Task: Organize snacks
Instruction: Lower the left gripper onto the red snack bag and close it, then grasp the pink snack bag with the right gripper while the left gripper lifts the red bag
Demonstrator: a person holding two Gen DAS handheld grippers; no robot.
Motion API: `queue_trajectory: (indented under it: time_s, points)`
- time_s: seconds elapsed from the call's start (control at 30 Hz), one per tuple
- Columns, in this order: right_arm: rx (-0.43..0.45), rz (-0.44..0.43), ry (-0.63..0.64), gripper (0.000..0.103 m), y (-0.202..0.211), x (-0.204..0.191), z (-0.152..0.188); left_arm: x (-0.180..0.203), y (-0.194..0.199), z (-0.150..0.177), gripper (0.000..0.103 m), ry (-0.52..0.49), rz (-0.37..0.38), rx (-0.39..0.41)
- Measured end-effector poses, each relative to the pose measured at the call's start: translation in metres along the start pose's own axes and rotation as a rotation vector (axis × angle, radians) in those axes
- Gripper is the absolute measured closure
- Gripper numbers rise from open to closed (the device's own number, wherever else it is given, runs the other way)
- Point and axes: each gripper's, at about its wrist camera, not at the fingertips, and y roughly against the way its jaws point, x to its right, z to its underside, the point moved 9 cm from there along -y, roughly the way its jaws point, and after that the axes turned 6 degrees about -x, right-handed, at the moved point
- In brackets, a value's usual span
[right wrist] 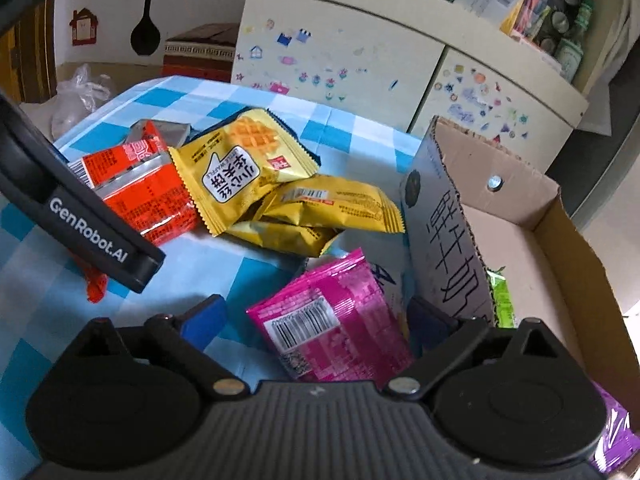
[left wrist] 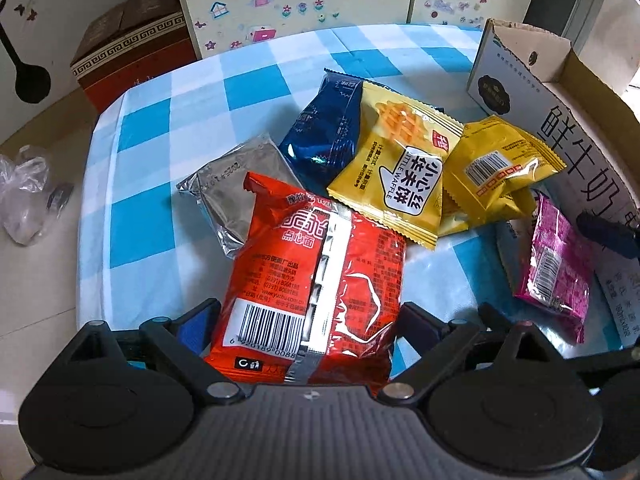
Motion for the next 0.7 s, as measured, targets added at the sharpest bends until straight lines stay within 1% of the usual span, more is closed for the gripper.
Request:
queue_trajectory:
  time_s: [0.03, 0.13, 0.17, 0.23, 0.3, 0.33, 0.4, 0.43, 0.47, 0.57, 0.63, 0.67, 0.7]
  points:
    - [-0.016, -0.016, -0.007, 0.013, 0.001, -0.001, 0.001, 0.0, 0.0, 0.0, 0.006, -0.001, 0.001, 0.0]
    - [-0.074, -0.051, -0.025, 0.017, 0.005, -0.007, 0.005, 0.0, 0.0, 0.001, 0.006, -0.002, 0.013, -0.006]
    - [-0.089, -0.071, -0.032, 0.022, 0.007, -0.01, 0.007, 0.0, 0.0, 0.002, 0.006, -0.004, 0.017, -0.011]
    - [-0.119, -0.136, -0.049, 0.022, 0.011, -0.02, 0.011, 0.0, 0.0, 0.002, 0.006, -0.008, 0.018, -0.016]
    - [-0.127, -0.153, -0.046, 0.027, 0.014, -0.028, 0.016, -0.001, 0.0, 0.003, 0.006, -0.007, 0.015, -0.02]
    - [-0.124, -0.15, -0.05, 0.028, 0.016, -0.029, 0.017, -0.001, 0.0, 0.003, 0.006, -0.004, 0.016, -0.021]
    - [-0.115, -0.156, -0.049, 0.027, 0.017, -0.029, 0.018, -0.002, -0.001, 0.002, 0.004, 0.003, 0.021, -0.024]
    - [-0.112, -0.161, -0.061, 0.025, 0.016, -0.027, 0.018, -0.002, -0.002, 0.002, 0.001, 0.005, 0.021, -0.026]
    - [-0.111, -0.159, -0.081, 0.022, 0.014, -0.024, 0.019, -0.002, -0.003, 0.002, 0.0, 0.008, 0.017, -0.033]
    - [-0.117, -0.179, -0.134, 0.019, 0.009, -0.014, 0.02, -0.003, -0.006, 0.002, 0.0, 0.03, 0.033, -0.051]
    - [-0.112, -0.18, -0.12, 0.018, 0.008, -0.014, 0.02, -0.003, -0.007, 0.002, 0.0, 0.037, 0.035, -0.054]
    - [-0.11, -0.175, -0.107, 0.013, 0.008, -0.015, 0.02, -0.003, -0.007, 0.001, 0.0, 0.036, 0.032, -0.055]
    - [-0.112, -0.166, -0.106, 0.011, 0.008, -0.015, 0.021, -0.003, -0.008, 0.001, 0.0, 0.036, 0.032, -0.056]
